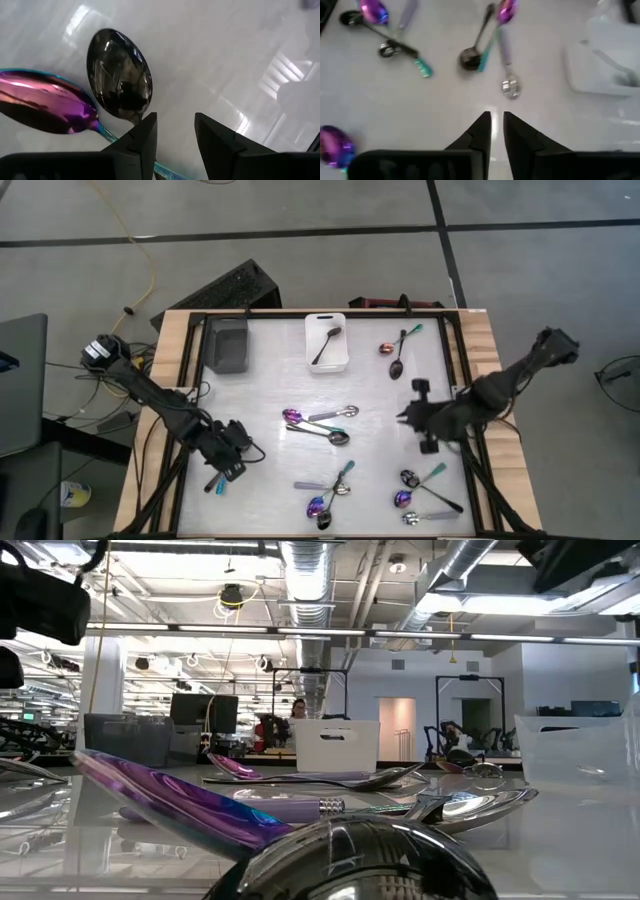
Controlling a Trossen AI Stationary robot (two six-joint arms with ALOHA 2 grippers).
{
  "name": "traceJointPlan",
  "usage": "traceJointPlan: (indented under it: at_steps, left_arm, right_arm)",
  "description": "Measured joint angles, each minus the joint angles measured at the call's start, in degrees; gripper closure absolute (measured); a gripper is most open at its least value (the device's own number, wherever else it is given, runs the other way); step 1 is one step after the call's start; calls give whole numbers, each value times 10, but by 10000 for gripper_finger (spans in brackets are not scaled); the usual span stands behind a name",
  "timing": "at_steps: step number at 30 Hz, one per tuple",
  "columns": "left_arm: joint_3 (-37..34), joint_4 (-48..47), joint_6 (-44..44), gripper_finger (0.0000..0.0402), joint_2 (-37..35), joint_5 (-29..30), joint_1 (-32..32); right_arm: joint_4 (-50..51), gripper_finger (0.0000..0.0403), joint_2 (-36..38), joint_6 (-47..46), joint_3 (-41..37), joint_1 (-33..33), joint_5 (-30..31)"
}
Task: Sort silverware by color (type)
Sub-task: Put the blue spoon into the black bin
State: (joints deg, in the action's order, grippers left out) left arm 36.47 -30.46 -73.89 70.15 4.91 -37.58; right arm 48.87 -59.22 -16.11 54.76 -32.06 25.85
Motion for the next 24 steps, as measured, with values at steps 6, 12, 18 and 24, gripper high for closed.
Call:
traceJointPlan:
  at_steps: [6, 12, 18, 24]
  left_arm:
    - [0, -2, 36, 285, 0, -5, 32]
    - [12, 0, 67, 285, 0, -22, 67]
    - [32, 0, 121, 285, 0, 19, 77]
    - [35, 6, 159, 285, 0, 85, 78]
  right_arm:
    - [-48, 381, 114, 21, -80, 75, 1]
    - [-81, 384, 191, 25, -116, 137, 1]
    - [-83, 375, 193, 80, -116, 250, -12]
    - [-85, 388, 112, 207, -82, 493, -75]
